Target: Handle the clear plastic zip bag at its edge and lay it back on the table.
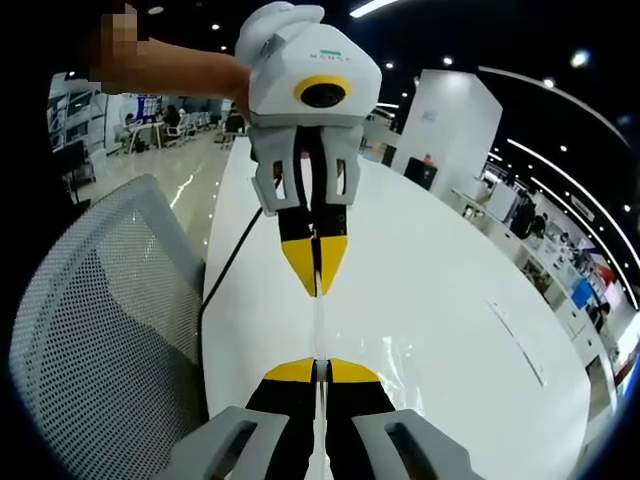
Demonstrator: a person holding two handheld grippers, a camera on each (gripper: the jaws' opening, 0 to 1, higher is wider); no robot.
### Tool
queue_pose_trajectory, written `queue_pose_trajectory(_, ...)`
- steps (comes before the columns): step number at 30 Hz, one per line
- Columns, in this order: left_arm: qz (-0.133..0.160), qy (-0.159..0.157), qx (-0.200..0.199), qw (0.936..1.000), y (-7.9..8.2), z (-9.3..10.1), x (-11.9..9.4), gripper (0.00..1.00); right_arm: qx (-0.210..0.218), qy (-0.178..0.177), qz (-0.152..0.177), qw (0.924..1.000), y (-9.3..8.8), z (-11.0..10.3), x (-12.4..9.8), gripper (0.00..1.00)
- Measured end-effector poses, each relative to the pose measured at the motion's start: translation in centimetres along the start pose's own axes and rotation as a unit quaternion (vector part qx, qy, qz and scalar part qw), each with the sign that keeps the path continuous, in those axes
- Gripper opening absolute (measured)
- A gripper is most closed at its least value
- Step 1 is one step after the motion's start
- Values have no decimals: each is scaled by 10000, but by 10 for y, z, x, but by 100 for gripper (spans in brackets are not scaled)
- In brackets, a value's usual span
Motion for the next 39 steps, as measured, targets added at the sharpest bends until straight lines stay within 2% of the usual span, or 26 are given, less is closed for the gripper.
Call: queue_pose_trajectory(39, 18, -18, -43, 10000, -3, 4, -5, 0, 32, -1, 14, 10000, 3, -1, -2, 0)
Point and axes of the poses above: the point that each gripper's makers call its tool centre point, and the gripper's own axes: x roughly forward along the fingers, z roughly to its right, y roughly out of its top, the point moved 1 cm from there along -x, roughly backward along the fingers, and after that the axes turned 11 degrees about -y, right-handed, at the moved point
